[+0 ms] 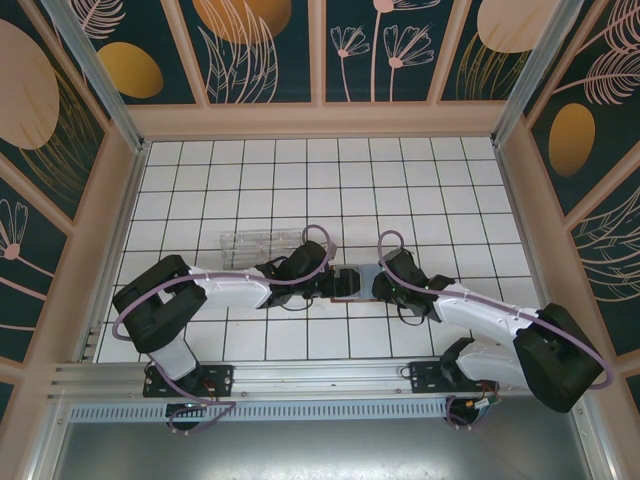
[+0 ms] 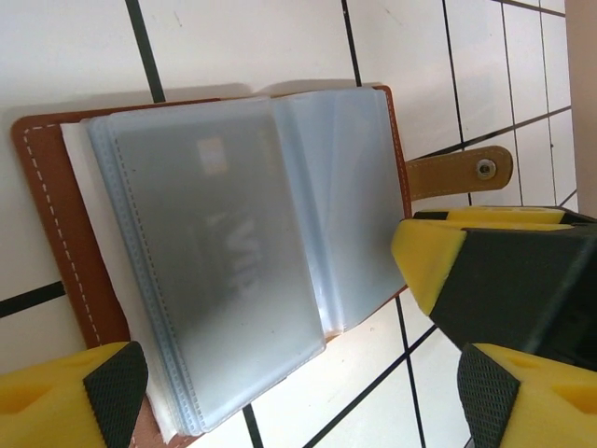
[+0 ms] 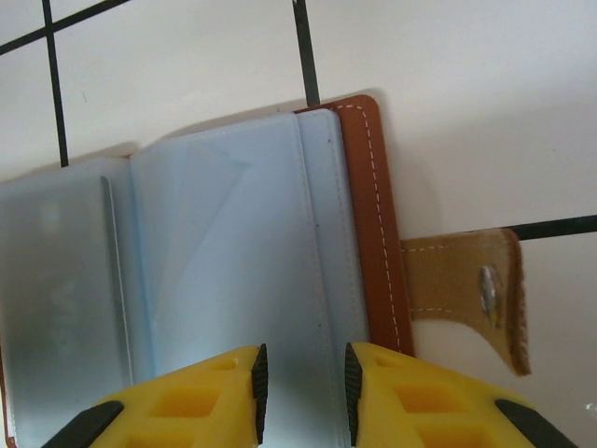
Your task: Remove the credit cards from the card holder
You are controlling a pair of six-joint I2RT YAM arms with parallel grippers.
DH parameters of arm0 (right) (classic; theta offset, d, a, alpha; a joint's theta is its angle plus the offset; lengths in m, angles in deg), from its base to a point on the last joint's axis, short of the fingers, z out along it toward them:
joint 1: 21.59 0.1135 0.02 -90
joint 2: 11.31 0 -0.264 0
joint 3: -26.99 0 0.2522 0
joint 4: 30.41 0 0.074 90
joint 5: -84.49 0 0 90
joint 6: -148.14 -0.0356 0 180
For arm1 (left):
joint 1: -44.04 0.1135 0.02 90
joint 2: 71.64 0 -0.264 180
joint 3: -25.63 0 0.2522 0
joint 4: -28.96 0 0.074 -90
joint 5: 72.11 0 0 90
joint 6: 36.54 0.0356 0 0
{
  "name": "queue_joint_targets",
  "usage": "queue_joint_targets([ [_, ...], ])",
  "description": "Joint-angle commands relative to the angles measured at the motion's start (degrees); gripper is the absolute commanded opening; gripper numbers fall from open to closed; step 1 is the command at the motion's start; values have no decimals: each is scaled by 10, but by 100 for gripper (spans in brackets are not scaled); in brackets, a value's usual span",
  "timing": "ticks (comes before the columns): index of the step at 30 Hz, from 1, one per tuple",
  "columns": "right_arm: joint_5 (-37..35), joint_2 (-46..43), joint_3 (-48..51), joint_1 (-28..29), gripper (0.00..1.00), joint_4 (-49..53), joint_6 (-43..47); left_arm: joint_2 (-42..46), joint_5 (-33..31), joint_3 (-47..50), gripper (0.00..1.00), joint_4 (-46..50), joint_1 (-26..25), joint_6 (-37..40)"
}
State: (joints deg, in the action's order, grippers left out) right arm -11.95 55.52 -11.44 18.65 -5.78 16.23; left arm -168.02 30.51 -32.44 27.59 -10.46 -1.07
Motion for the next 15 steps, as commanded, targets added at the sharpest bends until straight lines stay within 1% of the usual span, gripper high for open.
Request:
queue_joint_targets([
  [1, 4, 3, 5, -3, 31, -11, 2, -2, -3, -16, 88, 11, 1, 11],
  [7, 5, 16, 8, -3, 31, -18, 3, -15, 13, -17, 88, -8, 1, 3],
  [9, 7, 20, 8, -2, 31, -21, 3, -33, 14, -17, 88, -9, 1, 3],
  [15, 11, 23, 11, -2, 31, -24, 3, -41, 24, -13, 88, -25, 1, -4],
])
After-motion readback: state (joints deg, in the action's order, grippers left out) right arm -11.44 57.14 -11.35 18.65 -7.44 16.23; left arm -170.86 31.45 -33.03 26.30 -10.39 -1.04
